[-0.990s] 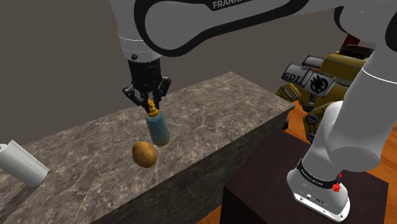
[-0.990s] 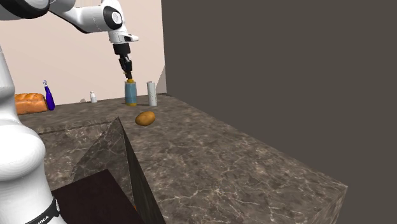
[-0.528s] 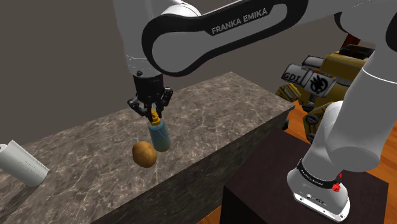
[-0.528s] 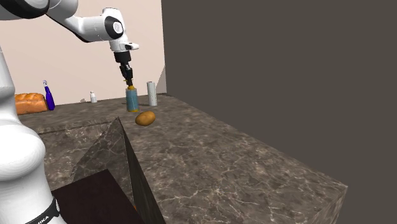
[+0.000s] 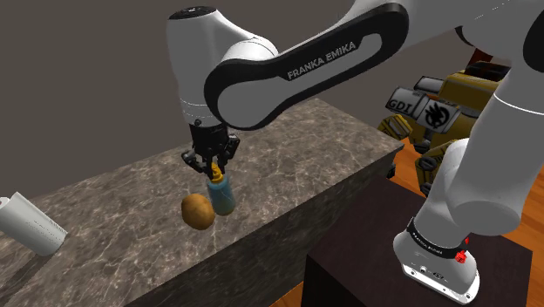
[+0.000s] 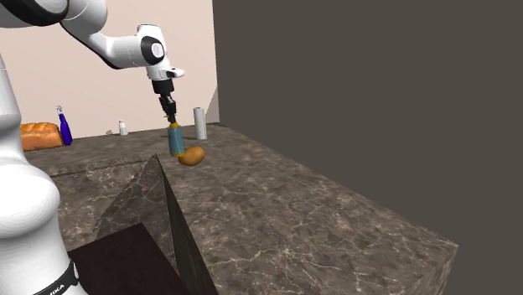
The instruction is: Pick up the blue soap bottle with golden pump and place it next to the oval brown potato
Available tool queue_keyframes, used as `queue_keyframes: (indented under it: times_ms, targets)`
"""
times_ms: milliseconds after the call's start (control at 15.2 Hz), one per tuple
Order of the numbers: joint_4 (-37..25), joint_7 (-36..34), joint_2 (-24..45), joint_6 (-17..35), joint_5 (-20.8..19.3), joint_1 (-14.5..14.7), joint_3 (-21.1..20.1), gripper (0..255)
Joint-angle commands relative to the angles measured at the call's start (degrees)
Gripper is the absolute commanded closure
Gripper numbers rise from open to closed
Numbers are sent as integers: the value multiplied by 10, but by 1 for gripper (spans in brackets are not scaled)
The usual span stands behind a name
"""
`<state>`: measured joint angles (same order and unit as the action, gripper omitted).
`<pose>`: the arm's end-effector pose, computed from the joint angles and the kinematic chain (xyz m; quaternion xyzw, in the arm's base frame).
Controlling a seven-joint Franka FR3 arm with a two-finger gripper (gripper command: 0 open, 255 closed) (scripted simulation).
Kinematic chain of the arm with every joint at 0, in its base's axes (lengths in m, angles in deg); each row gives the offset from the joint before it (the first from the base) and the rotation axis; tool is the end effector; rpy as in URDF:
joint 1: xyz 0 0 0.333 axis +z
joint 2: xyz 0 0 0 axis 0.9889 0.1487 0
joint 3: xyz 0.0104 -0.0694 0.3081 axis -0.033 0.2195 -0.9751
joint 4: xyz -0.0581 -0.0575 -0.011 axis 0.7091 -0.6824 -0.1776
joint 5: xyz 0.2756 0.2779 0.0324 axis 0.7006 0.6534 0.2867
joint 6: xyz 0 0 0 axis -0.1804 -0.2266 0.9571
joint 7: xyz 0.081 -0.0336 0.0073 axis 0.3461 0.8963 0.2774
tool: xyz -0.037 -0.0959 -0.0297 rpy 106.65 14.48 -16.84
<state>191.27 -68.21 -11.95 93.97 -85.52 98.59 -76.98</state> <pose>0.4378 0.3744 0.4912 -0.9963 0.0489 -0.0657 0.0273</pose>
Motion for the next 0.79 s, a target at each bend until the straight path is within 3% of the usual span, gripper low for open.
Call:
queue_keyframes:
  times_ms: [0,726]
  targets:
    - [12,-2,5,16,-3,0,0,255]
    - [66,-18,33,96,-21,2,0,255]
